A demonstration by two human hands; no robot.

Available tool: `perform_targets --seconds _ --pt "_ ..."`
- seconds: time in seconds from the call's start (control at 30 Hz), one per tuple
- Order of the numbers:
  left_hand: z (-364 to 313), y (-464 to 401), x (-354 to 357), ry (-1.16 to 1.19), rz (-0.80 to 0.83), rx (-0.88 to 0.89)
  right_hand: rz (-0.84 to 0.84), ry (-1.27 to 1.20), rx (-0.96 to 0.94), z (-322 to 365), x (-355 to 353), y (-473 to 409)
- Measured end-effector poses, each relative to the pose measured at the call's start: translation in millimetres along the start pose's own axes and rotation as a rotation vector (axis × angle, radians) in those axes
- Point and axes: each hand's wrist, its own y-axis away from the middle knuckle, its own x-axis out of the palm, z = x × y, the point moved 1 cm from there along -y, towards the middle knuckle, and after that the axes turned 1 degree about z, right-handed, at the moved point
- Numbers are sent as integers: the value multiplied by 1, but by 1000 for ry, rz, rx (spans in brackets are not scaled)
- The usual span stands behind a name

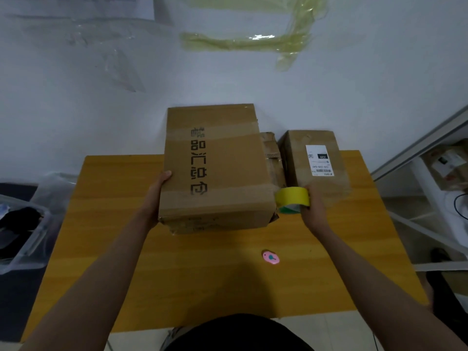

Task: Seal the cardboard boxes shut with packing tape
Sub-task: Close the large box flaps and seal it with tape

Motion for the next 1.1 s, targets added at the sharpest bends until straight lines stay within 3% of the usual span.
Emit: perform_targets --seconds 0.1,0.2,0.3,0.37,0.6,0.83,0.97,1.1 --pt "-14 0 -1 -192 -163 27 24 -195 240 0 20 4" --pt "-18 26 13 -814 -385 213 23 -452 436 0 36 8" --pt "8 67 34 -1287 -348 367 48 -697 603 5 44 7" --pt "28 87 51 -1467 -302 364 86 -810 668 6 47 6" --pt "43 80 104 -1574 -182 335 120 -970 743 1 56 8" --pt "44 59 188 -1641 50 422 117 -926 756 13 47 5" --pt "50 53 201 -1722 105 503 81 -934 820 15 47 4" --pt "48 52 192 -1744 191 548 58 -1106 929 23 54 13"
